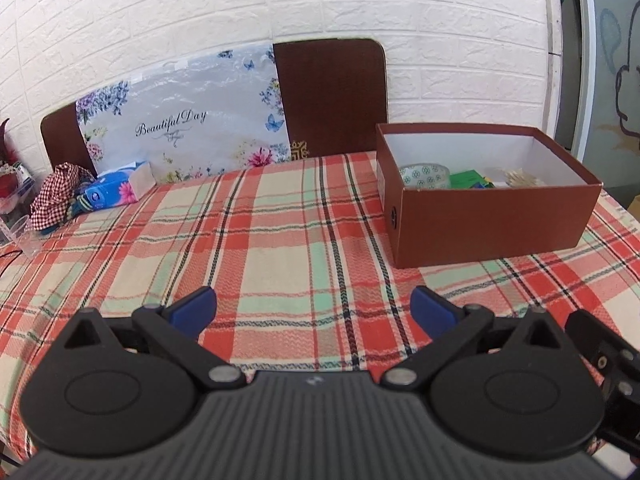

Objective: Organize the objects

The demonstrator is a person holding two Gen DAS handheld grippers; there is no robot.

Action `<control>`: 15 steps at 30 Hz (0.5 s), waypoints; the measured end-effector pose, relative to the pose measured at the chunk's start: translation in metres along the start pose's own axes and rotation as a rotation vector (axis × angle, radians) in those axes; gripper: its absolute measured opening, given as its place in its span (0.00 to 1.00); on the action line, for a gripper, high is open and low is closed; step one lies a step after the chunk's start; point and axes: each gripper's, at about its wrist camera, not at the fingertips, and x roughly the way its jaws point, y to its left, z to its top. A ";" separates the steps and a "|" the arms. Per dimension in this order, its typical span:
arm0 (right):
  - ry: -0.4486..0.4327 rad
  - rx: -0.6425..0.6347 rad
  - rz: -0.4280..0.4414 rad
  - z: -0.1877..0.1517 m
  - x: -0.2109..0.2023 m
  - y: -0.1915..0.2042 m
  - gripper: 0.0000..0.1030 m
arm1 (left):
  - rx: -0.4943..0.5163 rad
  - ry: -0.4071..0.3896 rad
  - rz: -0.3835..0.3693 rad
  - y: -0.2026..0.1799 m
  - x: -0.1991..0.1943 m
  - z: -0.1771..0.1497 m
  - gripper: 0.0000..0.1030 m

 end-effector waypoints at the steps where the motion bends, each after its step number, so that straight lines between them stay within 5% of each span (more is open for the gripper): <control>1: -0.001 -0.001 0.000 0.000 0.000 0.000 0.99 | 0.002 0.004 0.003 0.000 0.001 -0.001 1.00; 15: 0.004 0.013 -0.002 -0.002 0.002 -0.005 0.99 | 0.031 0.015 0.001 -0.006 0.002 -0.004 1.00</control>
